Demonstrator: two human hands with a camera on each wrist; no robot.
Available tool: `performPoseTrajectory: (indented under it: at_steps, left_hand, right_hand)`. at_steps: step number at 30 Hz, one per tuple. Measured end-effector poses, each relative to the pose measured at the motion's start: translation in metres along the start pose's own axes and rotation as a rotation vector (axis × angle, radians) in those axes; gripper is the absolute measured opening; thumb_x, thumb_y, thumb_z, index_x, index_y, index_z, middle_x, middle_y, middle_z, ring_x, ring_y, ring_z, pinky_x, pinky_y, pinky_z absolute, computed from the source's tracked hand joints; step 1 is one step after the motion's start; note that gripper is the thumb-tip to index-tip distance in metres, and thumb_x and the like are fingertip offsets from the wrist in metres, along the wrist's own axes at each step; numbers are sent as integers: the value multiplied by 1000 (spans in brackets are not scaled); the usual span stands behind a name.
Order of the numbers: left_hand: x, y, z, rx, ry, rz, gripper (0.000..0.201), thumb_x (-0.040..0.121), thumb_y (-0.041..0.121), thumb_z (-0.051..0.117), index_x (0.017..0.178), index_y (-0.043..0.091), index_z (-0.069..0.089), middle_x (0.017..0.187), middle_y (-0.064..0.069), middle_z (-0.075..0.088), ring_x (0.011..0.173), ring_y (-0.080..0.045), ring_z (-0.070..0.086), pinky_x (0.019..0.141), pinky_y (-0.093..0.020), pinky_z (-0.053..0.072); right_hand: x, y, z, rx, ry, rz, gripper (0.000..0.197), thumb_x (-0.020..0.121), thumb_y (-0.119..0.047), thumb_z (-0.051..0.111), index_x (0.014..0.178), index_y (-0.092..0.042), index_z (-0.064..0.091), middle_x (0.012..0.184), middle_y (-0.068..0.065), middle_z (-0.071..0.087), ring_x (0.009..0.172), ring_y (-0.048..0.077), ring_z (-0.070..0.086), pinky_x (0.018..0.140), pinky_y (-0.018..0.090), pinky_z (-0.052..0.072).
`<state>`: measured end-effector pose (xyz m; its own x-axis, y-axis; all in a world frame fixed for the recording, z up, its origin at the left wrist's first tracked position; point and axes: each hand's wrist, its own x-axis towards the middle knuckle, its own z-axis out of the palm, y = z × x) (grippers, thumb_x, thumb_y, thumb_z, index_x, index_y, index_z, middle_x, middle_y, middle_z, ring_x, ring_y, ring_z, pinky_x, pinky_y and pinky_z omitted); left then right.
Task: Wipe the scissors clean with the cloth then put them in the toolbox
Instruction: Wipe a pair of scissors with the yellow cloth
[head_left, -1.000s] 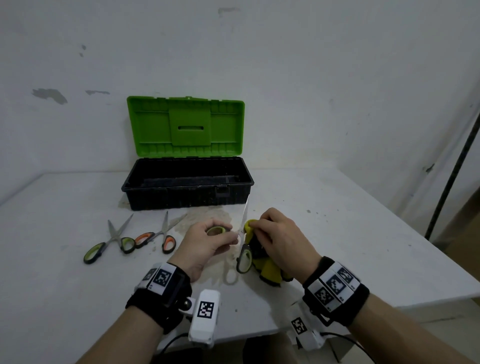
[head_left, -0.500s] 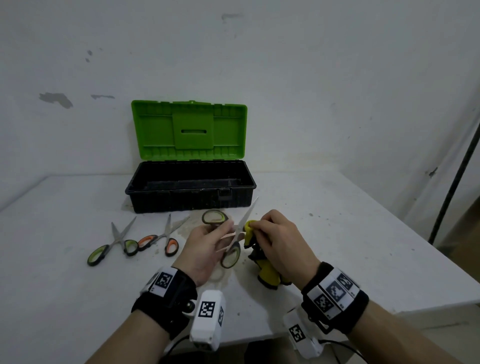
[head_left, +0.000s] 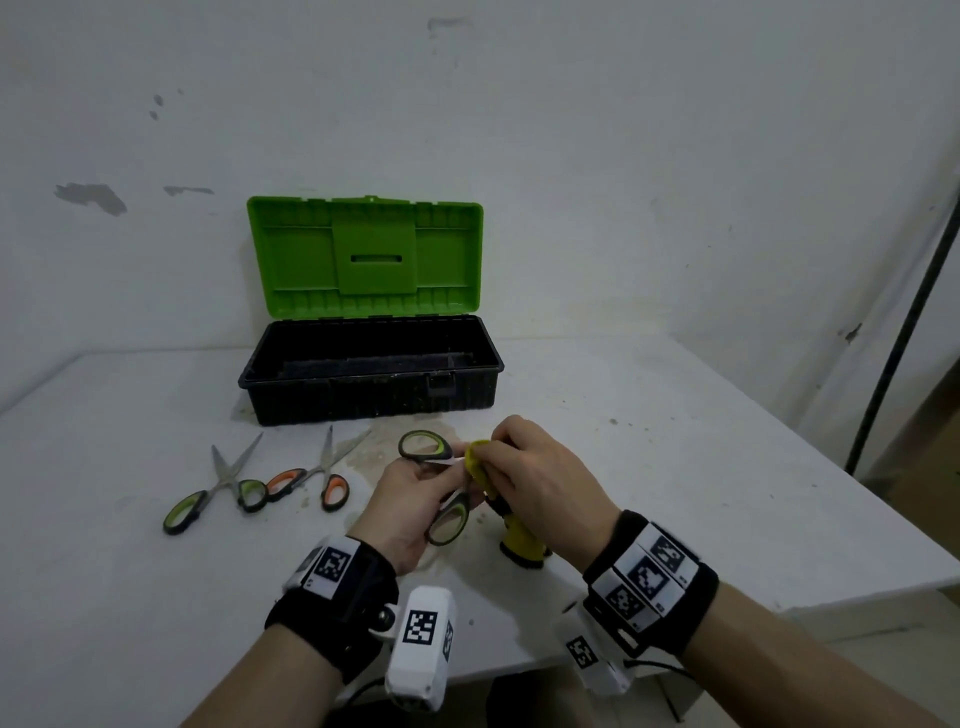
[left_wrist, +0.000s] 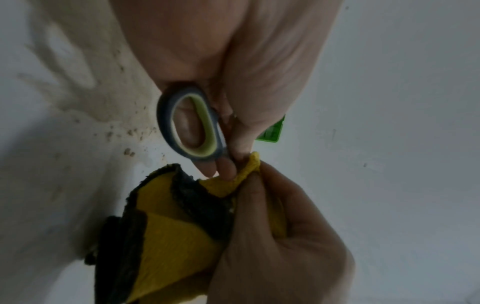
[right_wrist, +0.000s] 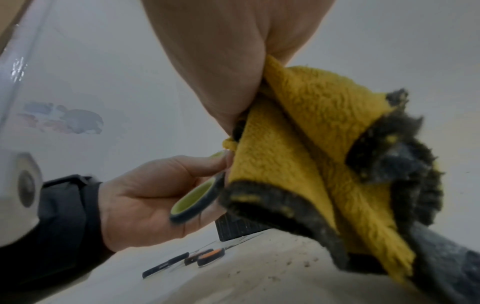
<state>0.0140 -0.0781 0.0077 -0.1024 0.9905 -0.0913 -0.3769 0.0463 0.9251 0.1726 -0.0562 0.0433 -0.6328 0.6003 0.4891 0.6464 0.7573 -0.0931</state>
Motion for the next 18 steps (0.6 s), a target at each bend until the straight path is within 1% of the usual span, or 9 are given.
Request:
performPoseTrajectory:
  at_steps: [3,5,9,11,13,16,18]
  left_hand:
    - [0,-2,2,45,30,17,16,94,-1,62,103,6,73,86,-15,75,72,-19,69,69,-32,59]
    - [-1,-4,2,48,45,26,15,94,-3,61,102,4,72,80,-12,73,67,-17,68,65,-29,59]
    - [-1,-5,1,40,74,28,14,94,-3,61,103,2,71,77,-12,71,67,-17,69,63,-27,58]
    - [1,-5,0,12,79,20,13,94,-3,61,102,2,70,76,-13,69,67,-18,68,62,-27,57]
    - [2,-4,1,-18,83,13,12,95,-3,61,102,2,70,76,-12,69,66,-18,66,62,-28,57]
    - [2,-4,4,-24,68,18,13,95,-3,60,101,3,70,78,-12,70,64,-17,65,62,-28,57]
    - [1,-5,5,-12,58,16,14,95,-3,60,100,3,71,79,-12,70,64,-16,65,62,-28,57]
  right_hand:
    - [2,2,3,-16,-11,12,4,88,-13,66,91,-11,67,91,5,52,74,21,52,56,34,51]
    - [4,8,-1,-3,-11,45,7,90,-13,63,91,-11,69,92,5,53,74,22,54,58,34,51]
    - [17,29,-13,48,57,239,20,97,-16,53,95,-11,72,94,5,53,76,23,55,69,37,50]
    - [17,32,-18,46,106,287,21,97,-17,51,96,-12,71,95,4,53,77,21,55,70,35,50]
    - [12,24,-17,68,130,224,18,96,-15,53,93,-12,70,94,3,53,75,21,54,67,35,50]
    - [2,7,-7,47,15,76,10,92,-17,59,92,-13,68,93,3,52,73,21,52,60,38,51]
    - [-1,5,-2,19,-15,73,11,93,-19,59,92,-14,68,92,3,51,73,20,51,60,37,51]
